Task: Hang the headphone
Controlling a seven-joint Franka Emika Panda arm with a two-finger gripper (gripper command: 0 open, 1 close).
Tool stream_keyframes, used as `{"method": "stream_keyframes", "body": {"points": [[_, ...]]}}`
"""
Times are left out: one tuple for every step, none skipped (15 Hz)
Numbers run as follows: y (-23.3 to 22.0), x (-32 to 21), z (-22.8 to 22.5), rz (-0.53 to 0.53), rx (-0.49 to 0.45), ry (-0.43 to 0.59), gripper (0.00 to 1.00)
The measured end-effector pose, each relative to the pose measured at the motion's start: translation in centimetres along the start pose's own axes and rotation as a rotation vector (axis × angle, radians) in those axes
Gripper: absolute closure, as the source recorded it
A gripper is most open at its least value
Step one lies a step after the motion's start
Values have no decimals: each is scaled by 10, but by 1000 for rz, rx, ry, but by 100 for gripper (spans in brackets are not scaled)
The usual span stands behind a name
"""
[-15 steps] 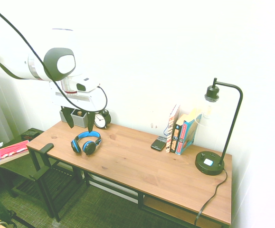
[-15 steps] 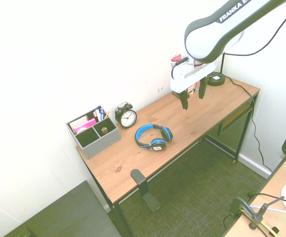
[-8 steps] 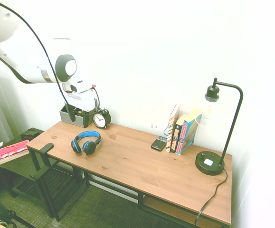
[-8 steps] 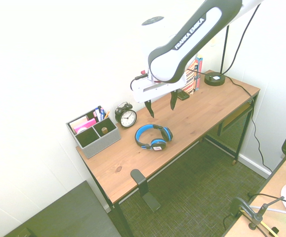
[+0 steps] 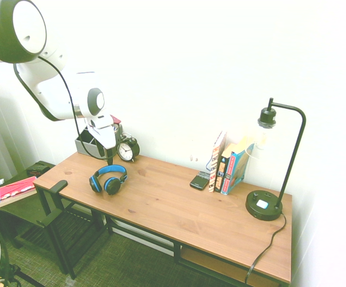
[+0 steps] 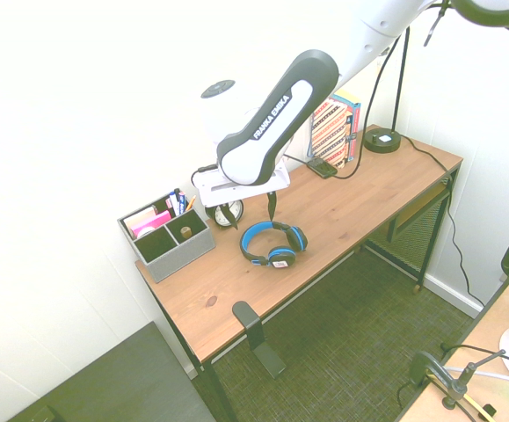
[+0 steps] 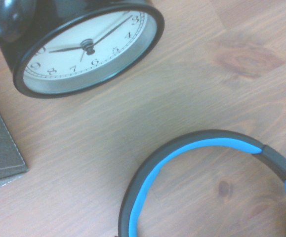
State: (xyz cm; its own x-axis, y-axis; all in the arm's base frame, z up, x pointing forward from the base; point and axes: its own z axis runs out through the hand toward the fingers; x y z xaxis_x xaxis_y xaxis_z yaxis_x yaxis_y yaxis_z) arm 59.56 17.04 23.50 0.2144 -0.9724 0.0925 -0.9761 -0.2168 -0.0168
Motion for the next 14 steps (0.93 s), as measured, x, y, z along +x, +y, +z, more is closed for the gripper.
{"method": "stream_keyframes", "body": {"points": [[-3,-2,9,8,-8,-9,100],[-6,-5,17,10,-12,-13,100],[-9,-7,26,10,-14,-17,100],[-12,-9,33,13,-15,-20,100],[-15,-9,38,18,-17,-24,100],[-18,-8,43,22,-19,-26,100],[-21,-5,46,26,-20,-27,100],[-24,-2,49,27,-19,-28,100],[-26,0,52,26,-20,-30,100],[-28,0,55,26,-21,-34,100],[-30,-1,58,25,-23,-37,100],[-32,-2,60,23,-23,-40,100],[-34,-4,62,20,-22,-41,100],[-36,-5,64,19,-21,-41,100]]}}
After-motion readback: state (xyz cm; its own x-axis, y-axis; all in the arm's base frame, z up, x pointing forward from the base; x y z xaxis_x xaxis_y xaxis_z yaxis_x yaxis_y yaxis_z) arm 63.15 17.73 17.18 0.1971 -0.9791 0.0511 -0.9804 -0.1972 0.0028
